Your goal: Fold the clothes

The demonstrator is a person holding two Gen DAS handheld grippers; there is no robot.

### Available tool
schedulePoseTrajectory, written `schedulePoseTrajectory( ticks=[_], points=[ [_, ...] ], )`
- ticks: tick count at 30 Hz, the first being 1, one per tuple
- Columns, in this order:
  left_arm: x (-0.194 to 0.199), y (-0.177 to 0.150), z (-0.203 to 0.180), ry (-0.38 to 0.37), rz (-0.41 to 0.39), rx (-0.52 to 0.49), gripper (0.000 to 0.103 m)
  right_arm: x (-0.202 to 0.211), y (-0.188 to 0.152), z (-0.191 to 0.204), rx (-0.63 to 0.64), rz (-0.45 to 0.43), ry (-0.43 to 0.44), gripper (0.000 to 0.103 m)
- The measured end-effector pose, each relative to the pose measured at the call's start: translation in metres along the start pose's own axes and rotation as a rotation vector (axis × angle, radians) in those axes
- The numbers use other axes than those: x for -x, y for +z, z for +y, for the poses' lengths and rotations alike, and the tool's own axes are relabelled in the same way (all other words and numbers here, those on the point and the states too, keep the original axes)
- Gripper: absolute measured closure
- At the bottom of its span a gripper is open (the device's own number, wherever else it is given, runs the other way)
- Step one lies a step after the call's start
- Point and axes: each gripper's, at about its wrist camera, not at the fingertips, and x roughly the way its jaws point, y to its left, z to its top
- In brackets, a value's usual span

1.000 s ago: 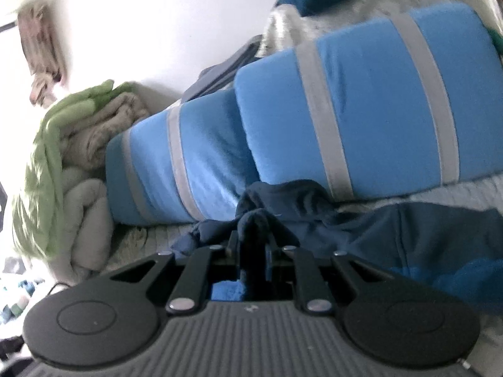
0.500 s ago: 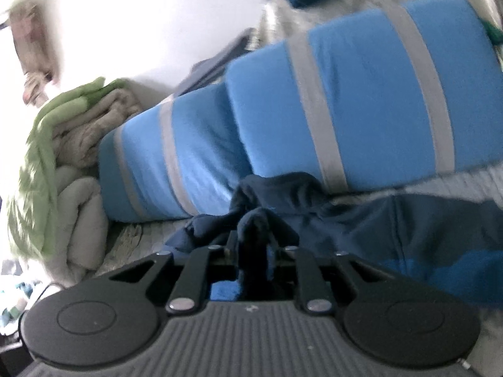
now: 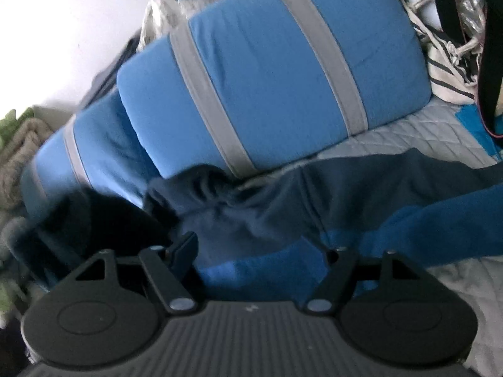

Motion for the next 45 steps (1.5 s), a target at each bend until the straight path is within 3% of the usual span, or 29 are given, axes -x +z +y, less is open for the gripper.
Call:
schedulePoseTrajectory(
  ticks=[4,9,12,15,21,24,26,30,31,33,34,35,37,40,42,45],
  points=[
    [0.011,-0.002,0.095,0.211,-0.003,0.108,0.083,-0.006,-0.005,0.008,0.069,0.011,-0.025,0.021],
    [0.071,-0.041,0.235,0.606,0.013,0.149,0.084,-0.008,-0.007,0.016,0.099,0.023,-0.036,0.021],
    [0.118,-0.1,0.294,0.798,0.119,0.275,0.084,-0.008,-0.007,0.02,0.106,0.026,-0.033,0.021],
    [0.159,-0.183,0.324,0.896,0.294,0.405,0.084,-0.011,-0.009,0.023,0.121,0.029,-0.046,0.021],
    [0.216,-0.339,0.312,0.912,0.606,0.741,0.084,-0.02,-0.014,0.026,0.143,0.047,-0.081,0.021],
    [0.233,-0.385,0.291,0.89,0.682,0.859,0.084,-0.021,-0.015,0.026,0.146,0.045,-0.098,0.021],
    [0.237,-0.4,0.282,0.878,0.703,0.883,0.084,-0.021,-0.014,0.027,0.147,0.038,-0.112,0.019],
    [0.234,-0.409,0.276,0.857,0.726,0.864,0.081,-0.022,-0.015,0.028,0.142,0.034,-0.124,0.018],
    [0.231,-0.408,0.276,0.852,0.746,0.835,0.076,-0.022,-0.016,0.029,0.141,0.037,-0.122,0.018],
    [0.227,-0.411,0.274,0.878,0.797,0.764,0.055,-0.023,-0.017,0.033,0.153,0.04,-0.119,0.018],
    [0.225,-0.413,0.273,0.903,0.824,0.726,0.038,-0.024,-0.018,0.035,0.162,0.04,-0.118,0.018],
    [0.228,-0.412,0.276,0.926,0.833,0.708,0.033,-0.024,-0.019,0.036,0.173,0.038,-0.117,0.018],
    [0.235,-0.406,0.282,0.959,0.833,0.705,0.029,-0.023,-0.02,0.039,0.187,0.033,-0.113,0.018],
    [0.249,-0.387,0.289,0.993,0.766,0.772,0.029,-0.022,-0.021,0.042,0.203,0.029,-0.114,0.018],
    [0.253,-0.373,0.293,0.946,0.695,0.842,0.029,-0.022,-0.022,0.043,0.21,0.028,-0.116,0.018],
    [0.242,-0.346,0.29,0.757,0.611,0.904,0.029,-0.022,-0.022,0.044,0.211,0.03,-0.111,0.017]
  ],
)
